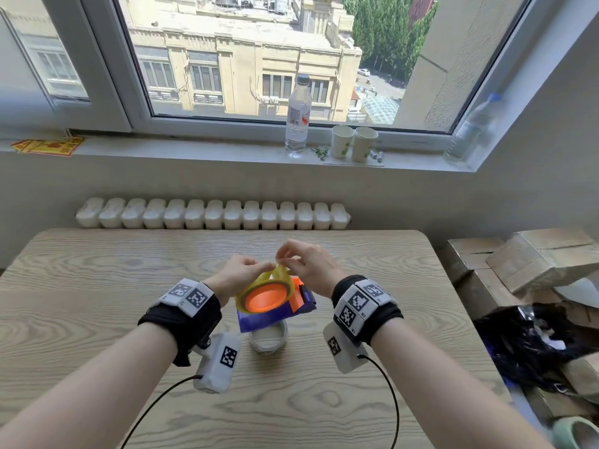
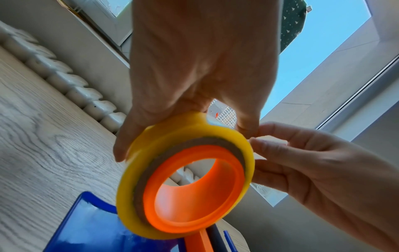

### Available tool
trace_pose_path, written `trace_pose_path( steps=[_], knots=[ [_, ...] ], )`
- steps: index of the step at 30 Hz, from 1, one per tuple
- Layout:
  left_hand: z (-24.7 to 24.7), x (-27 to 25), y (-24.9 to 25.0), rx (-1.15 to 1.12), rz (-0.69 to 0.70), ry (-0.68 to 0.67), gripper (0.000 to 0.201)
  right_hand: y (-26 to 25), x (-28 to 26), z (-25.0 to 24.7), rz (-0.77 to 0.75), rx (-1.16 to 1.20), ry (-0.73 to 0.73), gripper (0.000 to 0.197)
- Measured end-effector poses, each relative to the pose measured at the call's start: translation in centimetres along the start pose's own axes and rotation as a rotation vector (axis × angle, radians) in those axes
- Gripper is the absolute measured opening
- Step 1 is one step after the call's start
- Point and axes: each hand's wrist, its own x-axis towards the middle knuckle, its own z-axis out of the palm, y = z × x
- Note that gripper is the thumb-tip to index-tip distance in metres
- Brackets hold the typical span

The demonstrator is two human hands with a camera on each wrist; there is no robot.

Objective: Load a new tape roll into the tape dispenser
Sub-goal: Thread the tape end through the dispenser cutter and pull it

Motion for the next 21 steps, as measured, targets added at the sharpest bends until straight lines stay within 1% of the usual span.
trace_pose_path(
  steps=[2, 3, 4, 6, 8, 10, 11, 13, 15, 17, 21],
  knots=[
    [0.1, 0.0, 0.0, -0.025, 0.0, 0.013, 0.029, 0.0, -0.1, 0.1, 0.034, 0.118, 0.024, 0.033],
    [0.1, 0.0, 0.1, -0.042, 0.006, 0.018, 0.028, 0.0, -0.1, 0.1, 0.045, 0.162, 0.041, 0.038],
    [0.2, 0.0, 0.1, -0.058, 0.006, 0.023, 0.028, 0.0, -0.1, 0.1, 0.05, 0.178, 0.057, 0.039],
    [0.2, 0.0, 0.1, -0.104, 0.006, 0.044, 0.032, 0.0, -0.2, 0.2, 0.053, 0.112, 0.076, 0.036],
    [0.1, 0.1, 0.0, -0.143, 0.01, 0.063, 0.039, -0.1, -0.3, 0.4, 0.062, 0.031, 0.095, 0.036],
    [0.0, 0.3, -0.4, -0.137, 0.025, 0.087, 0.048, -0.2, -0.3, 0.8, 0.069, 0.023, 0.134, 0.037],
    [0.1, 0.3, -0.5, -0.124, 0.033, 0.094, 0.046, -0.1, -0.2, 0.9, 0.071, 0.025, 0.154, 0.037],
    [0.2, 0.3, -0.6, -0.127, 0.045, 0.103, 0.036, -0.2, 0.0, 1.3, 0.083, 0.025, 0.185, 0.033],
    [0.3, 0.3, -0.6, -0.167, 0.055, 0.107, 0.034, -0.2, 0.2, 1.7, 0.091, 0.021, 0.217, 0.028],
    [0.2, 0.4, -0.6, -0.215, 0.055, 0.086, 0.038, -0.1, 0.5, 1.9, 0.098, 0.025, 0.239, 0.024],
    [0.0, 0.5, -1.2, -0.271, 0.065, -0.012, 0.04, 0.3, 0.8, 2.0, 0.126, 0.054, 0.257, 0.012]
  ],
)
